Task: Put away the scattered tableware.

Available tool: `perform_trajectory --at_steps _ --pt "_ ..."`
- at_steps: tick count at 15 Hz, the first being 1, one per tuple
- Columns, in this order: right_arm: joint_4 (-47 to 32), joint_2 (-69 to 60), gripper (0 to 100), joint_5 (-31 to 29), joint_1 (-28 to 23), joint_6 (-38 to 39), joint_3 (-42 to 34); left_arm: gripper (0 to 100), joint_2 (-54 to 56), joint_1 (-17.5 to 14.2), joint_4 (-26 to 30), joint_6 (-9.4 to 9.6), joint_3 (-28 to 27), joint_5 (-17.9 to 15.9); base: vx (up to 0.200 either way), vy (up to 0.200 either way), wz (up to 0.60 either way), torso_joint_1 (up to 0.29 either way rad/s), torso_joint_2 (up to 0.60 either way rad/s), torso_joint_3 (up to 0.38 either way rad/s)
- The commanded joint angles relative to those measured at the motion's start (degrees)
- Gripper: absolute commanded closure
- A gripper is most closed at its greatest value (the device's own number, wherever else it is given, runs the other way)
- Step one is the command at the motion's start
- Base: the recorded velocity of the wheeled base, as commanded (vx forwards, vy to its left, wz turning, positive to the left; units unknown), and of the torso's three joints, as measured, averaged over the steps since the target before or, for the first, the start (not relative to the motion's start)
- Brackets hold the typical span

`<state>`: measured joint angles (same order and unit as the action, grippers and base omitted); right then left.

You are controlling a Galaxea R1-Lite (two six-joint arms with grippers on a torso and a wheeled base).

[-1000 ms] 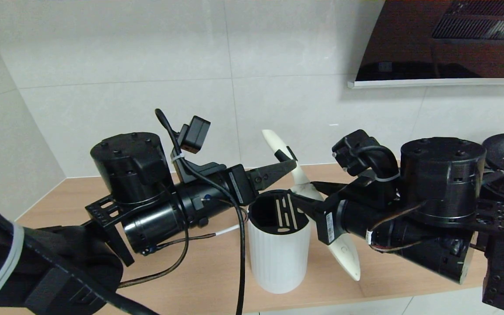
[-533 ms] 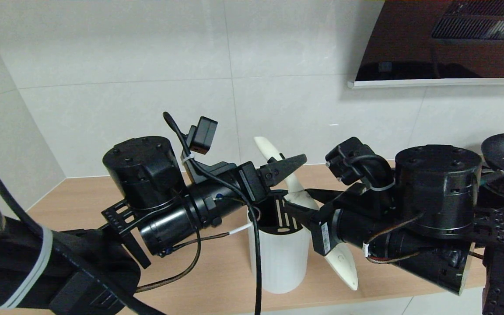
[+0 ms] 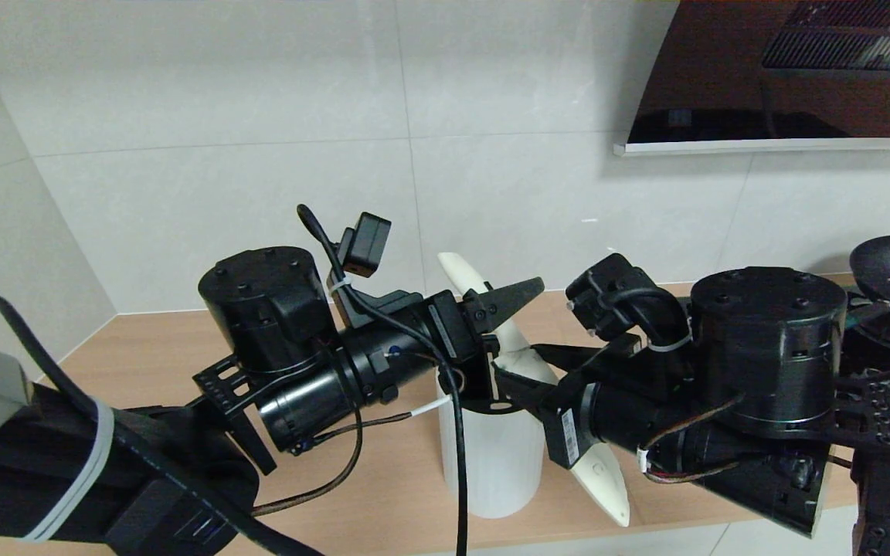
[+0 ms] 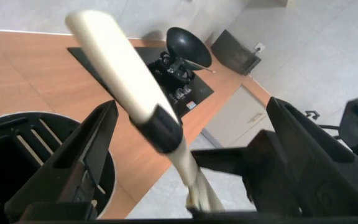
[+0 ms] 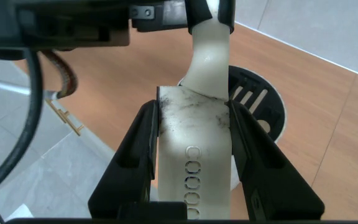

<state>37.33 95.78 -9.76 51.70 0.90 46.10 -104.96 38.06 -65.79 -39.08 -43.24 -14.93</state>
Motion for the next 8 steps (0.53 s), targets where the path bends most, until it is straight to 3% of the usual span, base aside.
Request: perform_trajectory --at_steps 1,8 --pt "0.03 0.02 100 0.01 0.42 -0.02 -0.05 100 0.02 0.00 -0.04 -0.03 0.00 -0.01 0.000 0.000 0.00 0.000 0.00 0.000" --pt "0.03 0.02 100 -0.08 0.33 -0.02 -0.05 100 -0.24 0.00 -0.04 0.24 0.09 -0.27 0.000 0.000 0.00 0.000 0.00 0.000"
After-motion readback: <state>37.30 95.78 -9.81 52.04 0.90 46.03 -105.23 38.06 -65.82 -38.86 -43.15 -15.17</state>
